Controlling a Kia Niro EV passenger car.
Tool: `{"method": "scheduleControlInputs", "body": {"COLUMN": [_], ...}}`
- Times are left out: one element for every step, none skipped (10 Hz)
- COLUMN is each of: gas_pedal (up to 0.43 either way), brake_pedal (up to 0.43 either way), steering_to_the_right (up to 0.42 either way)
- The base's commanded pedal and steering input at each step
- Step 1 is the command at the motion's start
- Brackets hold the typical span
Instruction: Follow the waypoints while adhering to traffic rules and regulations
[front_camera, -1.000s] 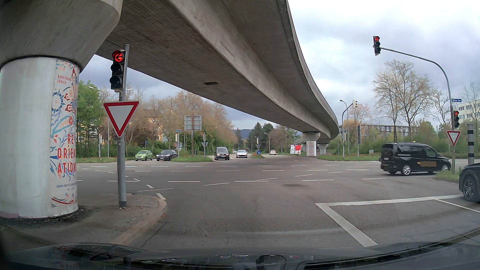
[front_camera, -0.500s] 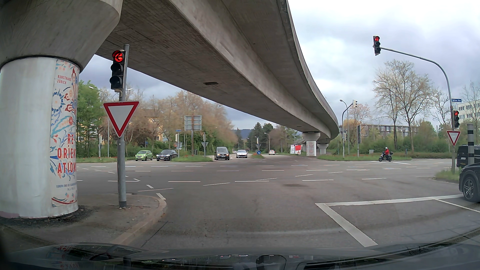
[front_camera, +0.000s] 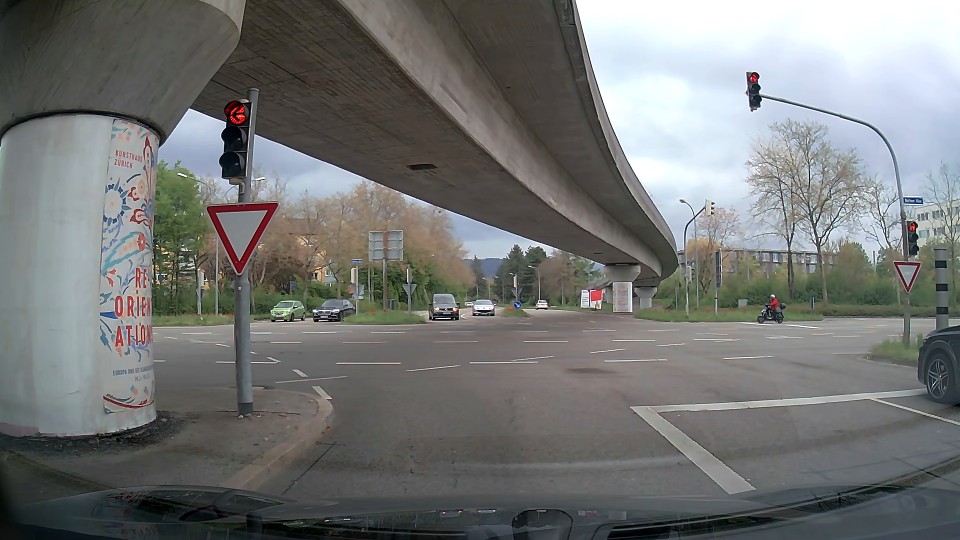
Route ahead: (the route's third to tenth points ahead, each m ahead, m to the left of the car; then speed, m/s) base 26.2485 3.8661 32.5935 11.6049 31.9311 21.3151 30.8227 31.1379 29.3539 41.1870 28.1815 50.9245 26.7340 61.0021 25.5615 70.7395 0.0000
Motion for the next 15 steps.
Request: {"method": "scheduleControlInputs", "body": {"gas_pedal": [0.000,0.000,0.000,0.000,0.000,0.000,0.000,0.000,0.000,0.000,0.000,0.000,0.000,0.000,0.000], "brake_pedal": [0.244,0.244,0.244,0.244,0.244,0.244,0.244,0.244,0.244,0.244,0.244,0.244,0.244,0.244,0.244], "steering_to_the_right": [-0.009,-0.008,-0.008,-0.008,-0.008,-0.008,-0.008,-0.009,-0.009,-0.009,-0.009,-0.008,-0.008,-0.008,-0.008]}}
